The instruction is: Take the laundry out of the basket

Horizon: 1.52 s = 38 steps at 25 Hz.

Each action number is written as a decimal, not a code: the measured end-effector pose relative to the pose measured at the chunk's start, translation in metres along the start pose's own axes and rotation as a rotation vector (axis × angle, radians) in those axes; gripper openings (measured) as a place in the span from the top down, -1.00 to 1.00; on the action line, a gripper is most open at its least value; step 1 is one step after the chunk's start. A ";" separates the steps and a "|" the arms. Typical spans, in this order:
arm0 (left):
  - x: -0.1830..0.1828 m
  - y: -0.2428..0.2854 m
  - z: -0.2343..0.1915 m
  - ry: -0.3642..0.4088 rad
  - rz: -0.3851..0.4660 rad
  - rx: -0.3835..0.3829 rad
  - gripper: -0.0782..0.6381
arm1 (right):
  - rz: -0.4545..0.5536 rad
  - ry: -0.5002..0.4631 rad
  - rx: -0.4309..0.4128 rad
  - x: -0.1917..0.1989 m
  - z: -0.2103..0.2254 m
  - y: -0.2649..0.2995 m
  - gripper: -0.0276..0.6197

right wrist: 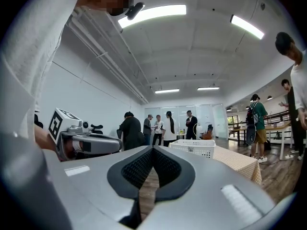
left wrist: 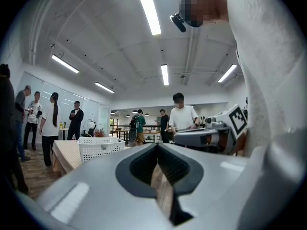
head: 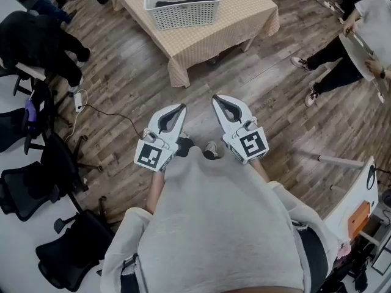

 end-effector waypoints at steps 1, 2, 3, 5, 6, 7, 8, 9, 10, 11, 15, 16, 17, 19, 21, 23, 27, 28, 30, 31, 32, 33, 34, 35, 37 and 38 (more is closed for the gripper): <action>0.002 0.001 -0.001 -0.005 -0.004 0.000 0.76 | -0.003 0.004 0.001 0.001 0.001 0.000 0.92; 0.003 0.003 -0.002 -0.009 -0.006 0.000 0.76 | -0.004 0.006 0.003 0.002 0.002 0.001 0.92; 0.003 0.005 -0.005 -0.012 -0.006 0.001 0.76 | -0.005 0.006 0.006 0.002 0.005 0.004 0.92; 0.005 0.012 -0.013 -0.015 -0.002 0.002 0.76 | -0.010 0.004 0.015 0.003 0.012 0.011 0.92; 0.006 0.016 -0.018 -0.018 0.000 0.003 0.76 | -0.010 0.006 0.020 0.004 0.016 0.015 0.92; 0.008 0.020 -0.024 -0.021 0.002 0.004 0.76 | -0.010 0.006 0.023 0.004 0.021 0.021 0.92; 0.009 0.025 -0.032 -0.023 0.003 0.007 0.76 | -0.012 0.002 0.026 0.004 0.025 0.027 0.92; 0.011 0.031 -0.040 -0.025 0.004 0.010 0.76 | -0.014 -0.003 0.030 0.003 0.029 0.035 0.92; 0.012 0.037 -0.049 -0.026 0.006 0.013 0.76 | -0.015 -0.008 0.035 0.002 0.035 0.044 0.92; 0.013 0.045 -0.059 -0.027 0.009 0.019 0.76 | -0.016 -0.012 0.041 0.002 0.040 0.053 0.92; 0.013 0.081 -0.106 -0.021 0.030 0.048 0.76 | -0.016 -0.030 0.065 -0.002 0.067 0.101 0.92; 0.012 0.090 -0.120 -0.018 0.038 0.053 0.76 | -0.016 -0.036 0.070 -0.004 0.073 0.116 0.92; 0.009 0.097 -0.134 -0.015 0.045 0.059 0.76 | -0.014 -0.042 0.074 -0.007 0.079 0.131 0.92; 0.004 0.110 -0.163 -0.008 0.052 0.070 0.76 | -0.012 -0.050 0.086 -0.015 0.090 0.160 0.92; 0.000 0.120 -0.188 -0.011 0.043 0.082 0.76 | -0.010 -0.060 0.096 -0.023 0.098 0.187 0.92; -0.004 0.128 -0.215 -0.003 0.044 0.090 0.76 | -0.008 -0.076 0.098 -0.029 0.105 0.213 0.92; -0.011 0.143 -0.262 0.016 0.058 0.108 0.76 | -0.002 -0.096 0.109 -0.039 0.112 0.261 0.92; -0.012 0.146 -0.272 0.018 0.060 0.113 0.76 | -0.001 -0.098 0.117 -0.041 0.114 0.270 0.92; -0.011 0.150 -0.289 0.021 0.061 0.124 0.76 | 0.003 -0.100 0.135 -0.043 0.117 0.285 0.92; -0.010 0.151 -0.297 0.020 0.058 0.128 0.76 | 0.004 -0.099 0.144 -0.044 0.119 0.291 0.92; -0.008 0.153 -0.303 0.017 0.054 0.131 0.76 | 0.003 -0.096 0.152 -0.043 0.122 0.296 0.92; -0.007 0.155 -0.309 0.011 0.051 0.135 0.76 | -0.001 -0.093 0.159 -0.042 0.124 0.300 0.92; -0.005 0.157 -0.313 0.003 0.049 0.137 0.76 | -0.008 -0.089 0.165 -0.041 0.126 0.304 0.92; -0.004 0.159 -0.316 -0.007 0.045 0.138 0.76 | -0.017 -0.085 0.168 -0.039 0.128 0.307 0.92; 0.000 0.164 -0.324 -0.023 0.043 0.140 0.76 | -0.032 -0.073 0.170 -0.035 0.132 0.316 0.92; 0.002 0.167 -0.327 -0.029 0.043 0.142 0.76 | -0.038 -0.065 0.170 -0.034 0.134 0.320 0.92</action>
Point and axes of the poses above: the fingertips, and each gripper's own axes: y forward along the fingers, z to its right, x out of its underside, the point moved 7 cm from there along -y, backward along the fingers
